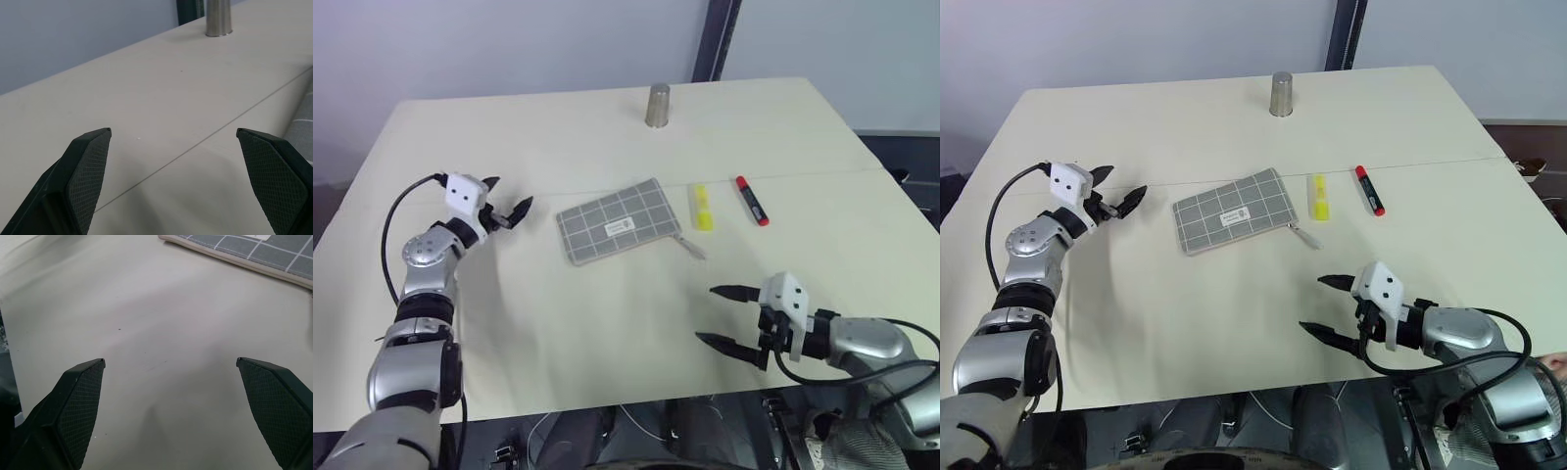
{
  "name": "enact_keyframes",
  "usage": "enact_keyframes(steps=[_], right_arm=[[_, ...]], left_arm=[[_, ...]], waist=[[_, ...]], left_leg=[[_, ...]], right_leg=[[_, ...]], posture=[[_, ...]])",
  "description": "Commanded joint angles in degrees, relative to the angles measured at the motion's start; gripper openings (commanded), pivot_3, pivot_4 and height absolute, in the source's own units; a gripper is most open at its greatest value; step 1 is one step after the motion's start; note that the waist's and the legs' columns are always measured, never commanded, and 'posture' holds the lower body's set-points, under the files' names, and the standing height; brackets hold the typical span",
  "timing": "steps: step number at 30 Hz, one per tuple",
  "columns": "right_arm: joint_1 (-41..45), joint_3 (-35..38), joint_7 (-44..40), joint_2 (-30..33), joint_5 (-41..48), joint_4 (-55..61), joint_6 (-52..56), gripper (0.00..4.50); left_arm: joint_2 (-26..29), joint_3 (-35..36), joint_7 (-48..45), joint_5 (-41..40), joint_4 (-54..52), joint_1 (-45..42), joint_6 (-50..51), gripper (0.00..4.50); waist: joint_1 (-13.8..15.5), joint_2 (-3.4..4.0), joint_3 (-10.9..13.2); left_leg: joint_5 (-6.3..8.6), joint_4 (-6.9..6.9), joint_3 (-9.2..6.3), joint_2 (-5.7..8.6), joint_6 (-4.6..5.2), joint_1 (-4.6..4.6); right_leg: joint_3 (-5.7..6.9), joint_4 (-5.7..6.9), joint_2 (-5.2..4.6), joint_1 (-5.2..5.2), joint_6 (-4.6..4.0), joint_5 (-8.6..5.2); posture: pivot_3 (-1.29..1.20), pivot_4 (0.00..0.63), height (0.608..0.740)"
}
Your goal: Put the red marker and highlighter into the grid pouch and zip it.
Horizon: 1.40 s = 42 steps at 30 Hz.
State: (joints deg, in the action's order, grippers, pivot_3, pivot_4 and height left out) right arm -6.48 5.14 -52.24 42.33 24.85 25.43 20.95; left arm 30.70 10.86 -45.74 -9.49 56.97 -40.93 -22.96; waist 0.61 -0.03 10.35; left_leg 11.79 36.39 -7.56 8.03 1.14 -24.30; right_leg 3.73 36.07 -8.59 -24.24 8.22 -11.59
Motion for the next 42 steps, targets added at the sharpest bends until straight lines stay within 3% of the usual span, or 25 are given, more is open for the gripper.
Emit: enact_keyframes(steps=[1, 4, 7, 14, 22, 27, 35, 38, 42], right_arm=[[7.57, 1.01, 7.87, -4.38, -2.68, -2.52, -1.22, 4.50], [14.19, -1.64, 12.01, -9.70, -3.27, -4.96, 0.10, 4.50], [20.02, -6.85, 15.13, -14.30, -7.88, -8.68, -1.45, 3.64], [38.73, -14.71, 27.48, -24.48, -23.13, -35.28, -9.38, 0.06], [44.51, -18.31, 28.65, -25.93, -30.29, -50.99, -16.11, 0.06], [43.55, -18.05, 28.35, -27.06, -30.61, -50.93, -16.45, 0.06], [42.15, -17.70, 26.21, -26.42, -31.07, -49.26, -16.44, 0.06], [41.93, -17.57, 26.21, -26.46, -31.20, -48.68, -16.22, 0.00], [41.62, -17.56, 26.16, -26.33, -31.46, -47.99, -16.28, 0.00]], left_arm=[[1.47, -1.69, -5.85, -0.05, -6.21, 3.68, -4.24, 4.33], [2.31, -3.24, -8.55, 0.86, -9.86, 7.54, -7.86, 4.33], [3.35, -4.05, -9.44, 1.68, -11.34, 8.95, -12.39, 4.50], [6.68, -10.14, -10.53, 9.70, -6.41, 7.04, -30.50, 4.50], [6.39, -16.59, -2.90, 19.84, 0.49, 4.99, -40.52, 4.50], [6.97, -21.57, 9.88, 33.05, 2.77, 2.35, -43.98, 4.50], [3.51, -27.04, 18.26, 38.20, 7.79, -1.88, -41.98, 4.50], [2.46, -28.24, 20.16, 39.00, 9.15, -3.15, -41.37, 3.62], [1.95, -29.68, 19.49, 38.59, 10.05, -3.53, -42.49, 1.47]], waist=[[-0.34, 0.00, 0.00], [-0.47, 0.00, -0.01], [-0.34, -0.01, -0.01], [-0.03, 0.02, -0.02], [-0.31, 0.03, -0.06], [-0.28, 0.04, -0.06], [0.13, 0.14, -0.14], [0.08, 0.21, -0.18], [0.06, 0.21, -0.18]], left_leg=[[0.00, 0.01, 0.01, -0.01, 0.00, 0.01], [0.00, -0.03, 0.02, -0.01, -0.01, 0.04], [-0.01, -0.12, 0.00, -0.02, -0.01, 0.04], [-0.07, -0.11, 0.06, 0.14, -0.07, 0.10], [-0.05, -0.28, 0.09, 0.27, 0.01, 0.21], [-0.04, -0.34, 0.04, 0.26, 0.02, 0.63], [-0.05, -0.28, -0.05, 0.25, -0.02, 0.89], [-0.05, -0.29, -0.06, 0.25, -0.02, 0.91], [-0.05, -0.31, -0.06, 0.22, -0.02, 0.91]], right_leg=[[-0.04, 0.01, 0.02, -0.02, -0.04, 0.03], [-0.19, 0.05, 0.04, -0.09, -0.08, 0.05], [-0.21, 0.05, 0.08, -0.17, -0.10, 0.04], [-0.35, 0.05, 0.08, -0.22, -0.30, 0.18], [-0.47, 0.04, 0.06, -0.24, -0.31, 0.19], [-0.50, 0.12, 0.11, -0.07, -0.29, 0.18], [-0.75, 0.13, 0.36, 0.12, -0.11, 0.07], [-0.83, 0.13, 0.43, 0.11, -0.12, 0.08], [-0.90, 0.13, 0.49, 0.05, -0.13, 0.09]], posture=[[0.00, 0.150, 0.740], [0.00, 0.150, 0.740], [0.00, 0.150, 0.740], [0.00, 0.150, 0.740], [0.00, 0.150, 0.740], [0.00, 0.150, 0.740], [0.00, 0.150, 0.740], [0.00, 0.150, 0.740], [0.00, 0.150, 0.740]])
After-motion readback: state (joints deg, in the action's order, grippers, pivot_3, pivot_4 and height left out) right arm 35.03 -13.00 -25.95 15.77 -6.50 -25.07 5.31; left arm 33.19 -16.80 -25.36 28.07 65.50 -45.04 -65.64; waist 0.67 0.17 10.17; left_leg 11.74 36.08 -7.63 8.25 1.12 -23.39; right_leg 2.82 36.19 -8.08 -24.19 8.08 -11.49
